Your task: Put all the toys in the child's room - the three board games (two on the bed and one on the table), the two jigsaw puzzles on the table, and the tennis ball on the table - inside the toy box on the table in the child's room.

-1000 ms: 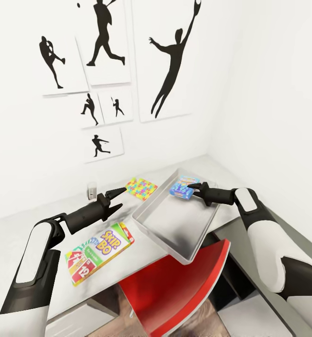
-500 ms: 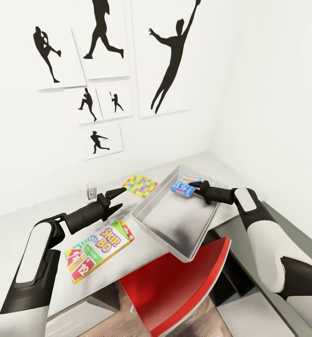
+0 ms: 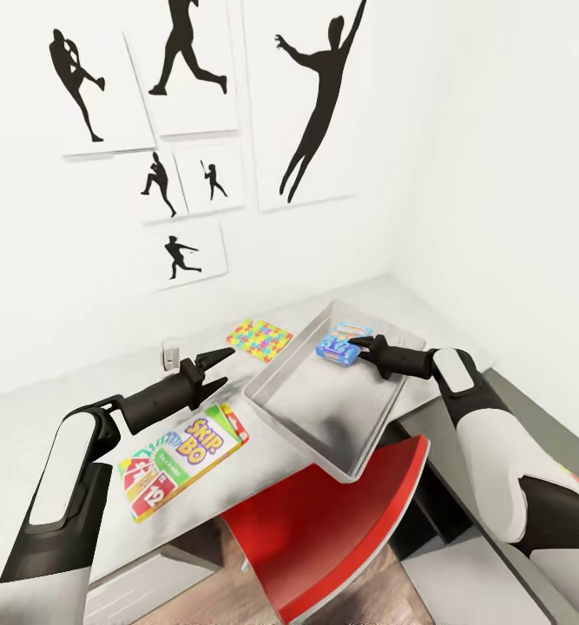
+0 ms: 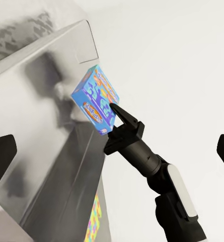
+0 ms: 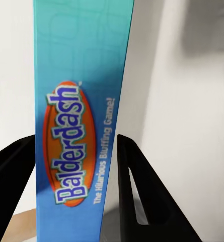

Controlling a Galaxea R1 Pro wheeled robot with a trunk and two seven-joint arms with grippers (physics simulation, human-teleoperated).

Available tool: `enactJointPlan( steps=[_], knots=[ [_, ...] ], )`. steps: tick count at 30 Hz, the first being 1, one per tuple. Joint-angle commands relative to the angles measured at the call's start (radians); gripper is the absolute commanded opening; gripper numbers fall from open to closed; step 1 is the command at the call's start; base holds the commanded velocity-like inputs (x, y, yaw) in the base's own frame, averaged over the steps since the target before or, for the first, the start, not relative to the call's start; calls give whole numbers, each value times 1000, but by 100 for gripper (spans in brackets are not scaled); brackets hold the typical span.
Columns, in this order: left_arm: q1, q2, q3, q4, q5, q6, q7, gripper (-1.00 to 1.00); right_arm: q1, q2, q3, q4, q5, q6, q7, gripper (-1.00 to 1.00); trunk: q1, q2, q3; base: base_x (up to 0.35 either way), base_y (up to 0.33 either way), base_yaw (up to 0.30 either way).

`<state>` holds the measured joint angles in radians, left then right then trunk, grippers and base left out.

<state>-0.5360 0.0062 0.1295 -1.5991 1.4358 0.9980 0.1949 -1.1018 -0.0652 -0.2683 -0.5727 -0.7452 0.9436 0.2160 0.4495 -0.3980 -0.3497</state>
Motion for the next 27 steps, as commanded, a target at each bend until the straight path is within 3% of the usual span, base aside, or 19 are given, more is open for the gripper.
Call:
enactJointPlan(
  steps=[1,27],
  knots=[
    [-1,0,1,-1,11,4,10,100,-1,1,-5,1,8,5,11,-100,0,-2,-3,0,0,0],
    [-1,0,1,-1,11,5,11,100,-5,-5,-5,0,7,4,13,-100,0,-2,-45,0,0,0]
  ],
)
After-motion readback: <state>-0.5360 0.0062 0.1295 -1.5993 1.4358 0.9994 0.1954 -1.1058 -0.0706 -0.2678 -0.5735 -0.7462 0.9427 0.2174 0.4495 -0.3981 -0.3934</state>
